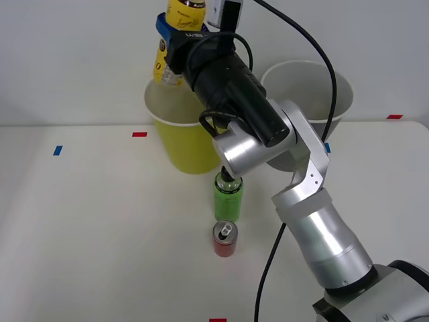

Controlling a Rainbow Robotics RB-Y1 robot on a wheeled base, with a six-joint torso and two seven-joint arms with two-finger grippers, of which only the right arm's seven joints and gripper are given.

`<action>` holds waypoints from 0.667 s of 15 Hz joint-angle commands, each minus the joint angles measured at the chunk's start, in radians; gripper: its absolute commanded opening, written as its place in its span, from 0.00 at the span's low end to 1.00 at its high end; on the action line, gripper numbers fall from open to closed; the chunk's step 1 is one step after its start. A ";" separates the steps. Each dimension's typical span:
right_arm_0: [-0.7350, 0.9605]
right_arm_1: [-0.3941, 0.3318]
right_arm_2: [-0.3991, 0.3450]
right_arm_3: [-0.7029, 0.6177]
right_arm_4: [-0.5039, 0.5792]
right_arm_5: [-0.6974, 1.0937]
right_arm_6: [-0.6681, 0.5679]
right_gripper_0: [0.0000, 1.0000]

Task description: Put cans in the gray bin, plastic bottles in the light green bin

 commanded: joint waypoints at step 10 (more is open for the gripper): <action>0.020 0.002 0.000 0.001 -0.006 0.000 -0.008 1.00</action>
